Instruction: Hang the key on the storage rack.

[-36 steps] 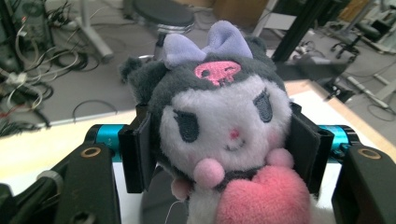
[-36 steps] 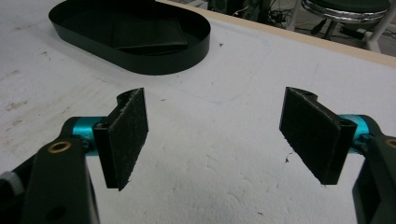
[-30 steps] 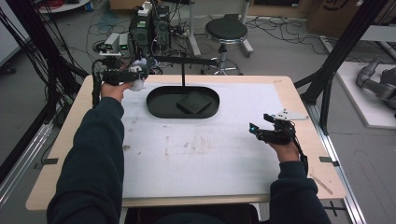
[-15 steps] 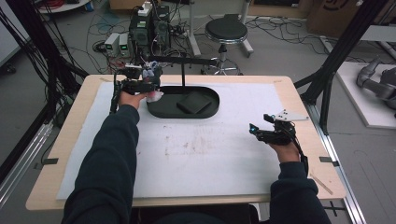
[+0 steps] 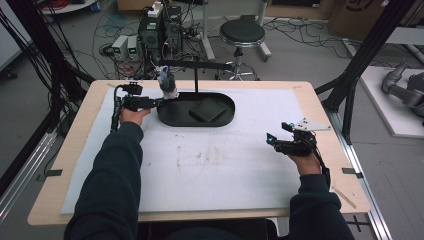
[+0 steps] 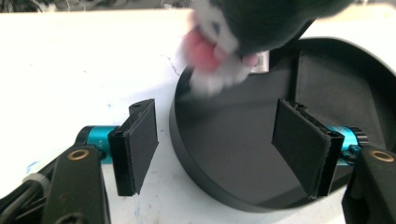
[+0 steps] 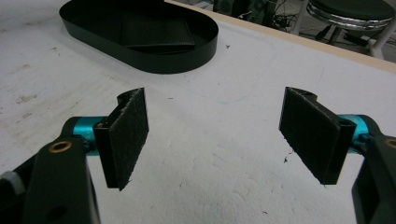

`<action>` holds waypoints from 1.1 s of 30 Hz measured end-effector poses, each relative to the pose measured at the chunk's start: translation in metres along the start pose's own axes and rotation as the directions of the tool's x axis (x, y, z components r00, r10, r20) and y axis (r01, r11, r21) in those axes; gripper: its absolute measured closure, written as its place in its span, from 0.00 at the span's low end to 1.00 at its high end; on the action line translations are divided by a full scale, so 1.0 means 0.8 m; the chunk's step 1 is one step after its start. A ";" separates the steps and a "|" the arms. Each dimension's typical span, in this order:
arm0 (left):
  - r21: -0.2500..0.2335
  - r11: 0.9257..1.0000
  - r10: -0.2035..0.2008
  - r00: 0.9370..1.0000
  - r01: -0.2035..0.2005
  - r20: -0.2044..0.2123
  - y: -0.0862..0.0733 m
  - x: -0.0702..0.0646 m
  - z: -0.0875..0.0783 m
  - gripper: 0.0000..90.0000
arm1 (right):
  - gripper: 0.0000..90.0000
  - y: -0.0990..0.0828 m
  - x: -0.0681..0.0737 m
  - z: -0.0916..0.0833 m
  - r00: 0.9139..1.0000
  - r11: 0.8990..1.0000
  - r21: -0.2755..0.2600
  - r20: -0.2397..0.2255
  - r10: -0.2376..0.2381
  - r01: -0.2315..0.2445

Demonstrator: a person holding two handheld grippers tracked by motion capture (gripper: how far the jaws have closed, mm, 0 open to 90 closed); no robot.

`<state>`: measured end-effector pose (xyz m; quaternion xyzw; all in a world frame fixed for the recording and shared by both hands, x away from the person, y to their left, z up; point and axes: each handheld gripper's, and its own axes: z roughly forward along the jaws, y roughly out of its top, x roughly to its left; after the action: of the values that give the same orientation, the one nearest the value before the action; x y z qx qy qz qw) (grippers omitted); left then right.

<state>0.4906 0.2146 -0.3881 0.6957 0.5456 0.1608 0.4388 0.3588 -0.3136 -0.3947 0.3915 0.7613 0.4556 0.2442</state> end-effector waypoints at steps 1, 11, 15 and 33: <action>-0.020 1.000 0.004 1.000 -0.004 0.013 -0.003 0.000 -0.007 0.36 | 0.27 0.000 -0.001 0.000 1.000 1.000 -0.001 0.002 0.001 -0.001; -0.254 0.963 0.124 0.985 -0.090 0.120 -0.035 -0.008 -0.083 0.24 | 0.27 -0.007 -0.005 -0.006 0.999 1.000 0.022 0.039 -0.019 0.018; -0.311 0.938 0.200 0.972 -0.155 0.120 -0.052 -0.017 -0.107 0.24 | 0.27 -0.008 -0.006 -0.012 0.998 1.000 0.023 0.055 -0.012 0.011; -0.371 0.898 0.272 0.961 -0.236 0.047 -0.122 -0.033 -0.142 0.22 | 0.27 -0.009 0.001 -0.020 0.995 0.997 0.051 0.081 -0.056 0.052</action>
<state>0.3416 0.2424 -0.3941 0.6753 0.3889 0.2800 0.5607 0.3443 -0.3229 -0.3936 0.3951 0.7718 0.4137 0.2777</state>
